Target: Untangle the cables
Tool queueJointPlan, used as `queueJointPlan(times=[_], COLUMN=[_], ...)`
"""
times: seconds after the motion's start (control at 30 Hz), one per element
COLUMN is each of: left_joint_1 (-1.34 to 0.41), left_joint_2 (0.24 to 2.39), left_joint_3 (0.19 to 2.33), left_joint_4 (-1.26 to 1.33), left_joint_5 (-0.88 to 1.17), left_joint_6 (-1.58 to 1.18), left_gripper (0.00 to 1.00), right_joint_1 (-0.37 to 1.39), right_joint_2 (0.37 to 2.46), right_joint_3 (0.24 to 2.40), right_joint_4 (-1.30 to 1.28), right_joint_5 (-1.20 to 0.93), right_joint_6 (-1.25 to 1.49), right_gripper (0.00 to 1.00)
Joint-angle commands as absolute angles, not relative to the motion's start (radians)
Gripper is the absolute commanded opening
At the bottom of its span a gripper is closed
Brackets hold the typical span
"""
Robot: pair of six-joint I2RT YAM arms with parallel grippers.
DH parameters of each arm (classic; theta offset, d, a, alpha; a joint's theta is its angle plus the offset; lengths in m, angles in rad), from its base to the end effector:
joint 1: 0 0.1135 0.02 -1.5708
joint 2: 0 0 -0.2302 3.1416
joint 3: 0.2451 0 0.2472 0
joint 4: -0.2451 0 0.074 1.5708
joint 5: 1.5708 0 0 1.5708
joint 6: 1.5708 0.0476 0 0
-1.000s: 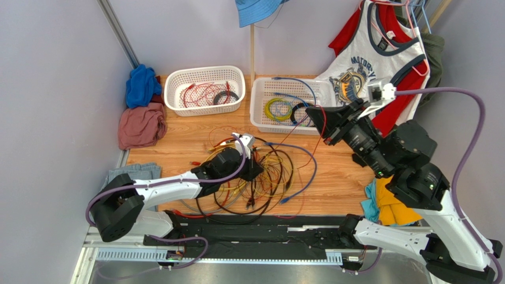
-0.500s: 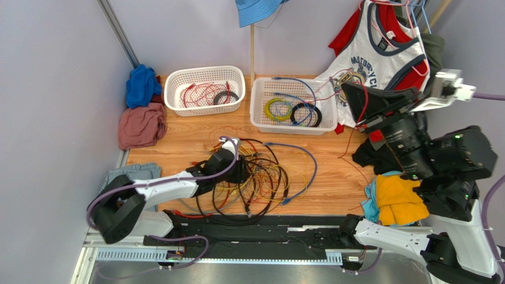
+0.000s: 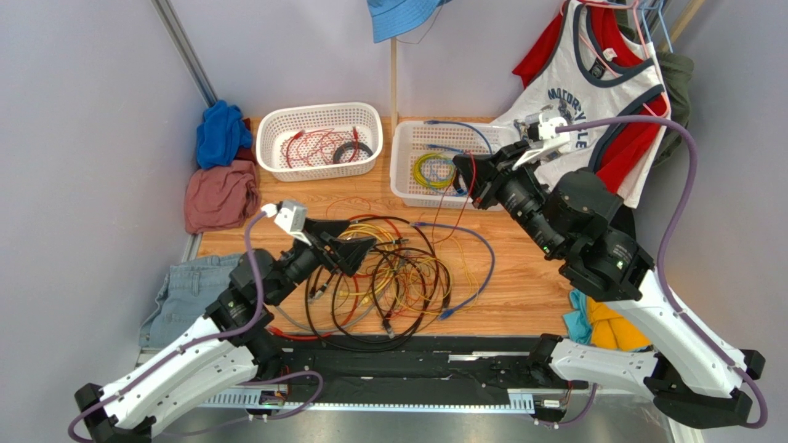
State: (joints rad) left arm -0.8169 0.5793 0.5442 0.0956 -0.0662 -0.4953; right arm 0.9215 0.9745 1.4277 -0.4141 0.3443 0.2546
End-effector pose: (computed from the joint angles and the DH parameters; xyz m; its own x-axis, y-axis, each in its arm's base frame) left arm 0.1326 -0.1367 0.2984 -0.2878 -0.3863 -0.8763 0.6199 0.6223 -0.4779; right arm 0.1330 0.1486 0.4675 -0.1146 0.2411 -0.9637 -0.5342 0.8029 0.2644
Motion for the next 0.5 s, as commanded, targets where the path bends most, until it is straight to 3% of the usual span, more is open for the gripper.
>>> queueJointPlan(times=[0.0,0.47], left_joint_1=[-0.819,-0.925], left_joint_2=[0.509,0.767], left_joint_3=[0.477,0.552], left_joint_4=[0.286,0.445], left_joint_5=[0.027,0.158], left_joint_6=[-0.388,-0.275], left_gripper=[0.98,0.98], right_joint_1=[0.920,0.920], right_joint_2=[1.009,1.097], right_joint_3=[1.437,1.430], right_joint_4=[-0.393,-0.382], right_joint_5=[0.302,0.155], right_joint_6=[0.297,0.397], right_gripper=[0.00,0.00])
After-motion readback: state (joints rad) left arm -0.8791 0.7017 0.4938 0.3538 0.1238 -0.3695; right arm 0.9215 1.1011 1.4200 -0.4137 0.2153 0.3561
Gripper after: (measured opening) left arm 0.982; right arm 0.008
